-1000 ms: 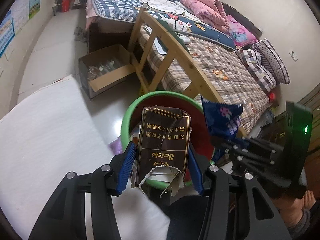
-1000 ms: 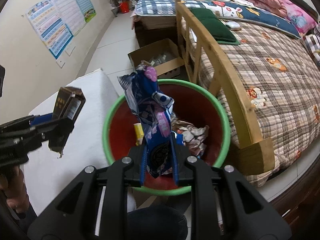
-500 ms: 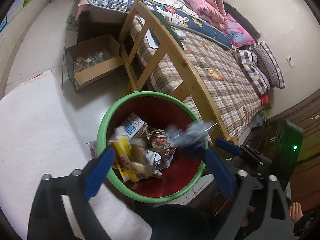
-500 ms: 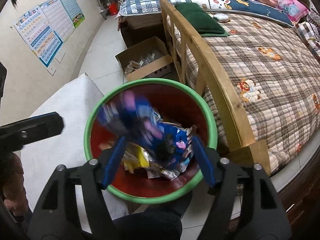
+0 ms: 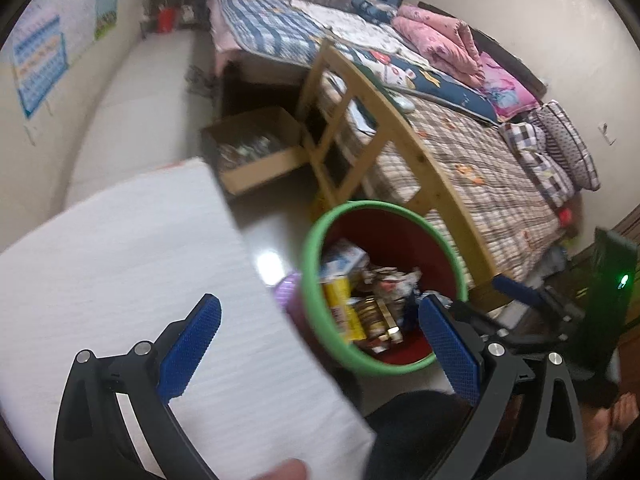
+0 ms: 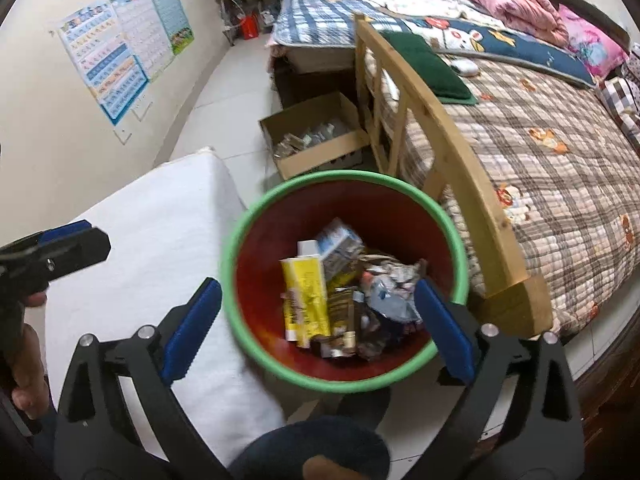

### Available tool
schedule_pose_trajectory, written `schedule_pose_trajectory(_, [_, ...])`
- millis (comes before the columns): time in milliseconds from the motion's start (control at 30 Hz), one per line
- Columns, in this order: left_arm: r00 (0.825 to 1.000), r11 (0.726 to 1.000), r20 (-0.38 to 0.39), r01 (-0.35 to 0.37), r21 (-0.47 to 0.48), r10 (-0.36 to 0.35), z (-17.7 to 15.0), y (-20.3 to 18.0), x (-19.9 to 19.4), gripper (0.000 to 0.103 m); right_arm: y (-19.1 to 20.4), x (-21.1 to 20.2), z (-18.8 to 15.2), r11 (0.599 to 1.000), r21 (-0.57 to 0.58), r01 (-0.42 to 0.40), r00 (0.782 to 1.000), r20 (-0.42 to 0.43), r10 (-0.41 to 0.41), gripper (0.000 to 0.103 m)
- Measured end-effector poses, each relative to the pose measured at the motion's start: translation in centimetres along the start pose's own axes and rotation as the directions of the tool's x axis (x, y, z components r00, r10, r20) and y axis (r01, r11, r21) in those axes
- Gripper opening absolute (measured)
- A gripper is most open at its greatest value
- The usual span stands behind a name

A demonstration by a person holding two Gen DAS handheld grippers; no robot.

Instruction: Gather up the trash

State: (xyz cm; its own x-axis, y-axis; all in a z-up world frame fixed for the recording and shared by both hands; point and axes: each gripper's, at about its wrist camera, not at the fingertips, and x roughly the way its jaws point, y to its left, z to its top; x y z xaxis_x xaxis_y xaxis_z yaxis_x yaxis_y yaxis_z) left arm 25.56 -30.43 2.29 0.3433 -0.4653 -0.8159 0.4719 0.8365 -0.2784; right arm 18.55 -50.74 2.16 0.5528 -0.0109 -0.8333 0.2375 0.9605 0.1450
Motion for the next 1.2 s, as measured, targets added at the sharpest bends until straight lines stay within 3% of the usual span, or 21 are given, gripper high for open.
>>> schedule_pose_trajectory(167, [0.988,0.992,0.090,-0.122,-0.014,0.123,-3.2,3.5,-5.4,0.095,4.7,-1.9,-1.1,0.998,-0.063,-0.015,0.999,0.041,0.017,0.098])
schedule_pose_trajectory(300, [0.961,0.976,0.172,-0.210,-0.065,0.218,-6.5,6.6,-10.2,0.095,9.1,-3.5,-2.4,0.992,-0.119,-0.029,0.996,0.076,0.039,0.098])
schedule_pose_trajectory(500, [0.911,0.949,0.271,-0.281,-0.144,0.311,-11.3,10.1,-15.9,0.095,15.2,-5.5,-5.3,0.983,-0.174,-0.051,0.990,0.118,0.072,0.098])
schedule_pose_trajectory(667, [0.884,0.925,0.284,-0.326,-0.193,0.371,-14.7,12.0,-19.0,0.095,18.7,-7.0,-7.3,0.977,-0.204,-0.059,0.983,0.161,0.093,0.098])
schedule_pose_trajectory(733, [0.856,0.903,0.298,-0.369,-0.220,0.422,-16.1,12.4,-20.4,0.095,19.7,-7.5,-7.8,0.976,-0.208,-0.071,0.978,0.176,0.108,0.098])
schedule_pose_trajectory(800, [0.841,0.894,0.315,-0.379,-0.238,0.440,-17.1,12.7,-21.4,0.095,20.7,-8.4,-8.4,0.973,-0.218,-0.071,0.973,0.201,0.116,0.098])
schedule_pose_trajectory(867, [0.837,0.891,0.323,-0.368,-0.266,0.442,-18.2,13.2,-22.4,0.095,21.5,-9.1,-9.0,0.970,-0.232,-0.073,0.968,0.217,0.124,0.098])
schedule_pose_trajectory(1000, [0.811,0.863,0.322,-0.398,-0.310,0.489,-20.0,13.8,-23.7,0.095,22.7,-10.0,-10.2,0.967,-0.245,-0.070,0.964,0.233,0.129,0.098])
schedule_pose_trajectory(1200, [0.800,0.850,0.320,-0.404,-0.337,0.507,-22.2,14.1,-24.3,0.095,23.0,-10.6,-11.6,0.965,-0.255,-0.069,0.958,0.252,0.135,0.098])
